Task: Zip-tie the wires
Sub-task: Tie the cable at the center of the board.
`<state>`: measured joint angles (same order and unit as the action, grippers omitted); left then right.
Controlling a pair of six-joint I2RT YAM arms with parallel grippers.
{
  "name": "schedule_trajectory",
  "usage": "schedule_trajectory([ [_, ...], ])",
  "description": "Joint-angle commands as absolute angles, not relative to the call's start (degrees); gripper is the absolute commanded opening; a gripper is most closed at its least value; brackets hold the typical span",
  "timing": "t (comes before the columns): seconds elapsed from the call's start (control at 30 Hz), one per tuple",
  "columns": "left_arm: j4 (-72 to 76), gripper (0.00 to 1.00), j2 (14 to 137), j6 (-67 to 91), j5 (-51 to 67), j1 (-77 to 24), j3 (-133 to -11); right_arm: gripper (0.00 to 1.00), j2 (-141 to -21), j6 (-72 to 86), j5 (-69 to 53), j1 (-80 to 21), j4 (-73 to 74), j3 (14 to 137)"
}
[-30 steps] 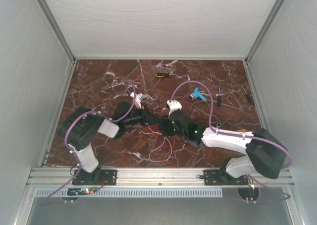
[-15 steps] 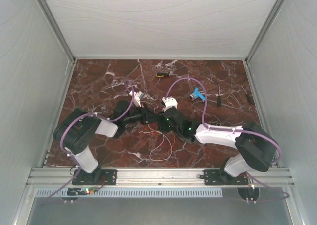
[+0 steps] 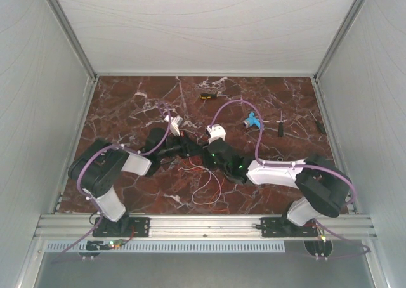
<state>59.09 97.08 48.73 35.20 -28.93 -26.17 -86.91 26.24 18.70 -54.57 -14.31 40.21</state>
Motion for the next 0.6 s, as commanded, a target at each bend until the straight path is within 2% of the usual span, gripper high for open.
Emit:
schedule_trajectory([
  [0.0, 60.1, 0.0, 96.1, 49.8, 37.0, -29.9, -27.6, 0.22, -85.9, 26.7, 23.1, -54.7, -22.4, 40.2],
  [0.1, 60.0, 0.0, 96.2, 49.7, 37.1, -30.0, -27.6, 0.11, -86.6, 26.4, 23.3, -54.7, -22.7, 40.3],
  [0.17, 60.0, 0.0, 96.3, 49.9, 37.1, -30.1, -27.6, 0.0, -86.8, 26.3, 23.4, -54.7, -23.3, 39.7],
  [0.57, 55.7, 0.0, 93.1, 48.1, 30.4, -29.5, -27.4, 0.0, -84.3, 25.3, 19.9, -54.9, -24.7, 32.8],
])
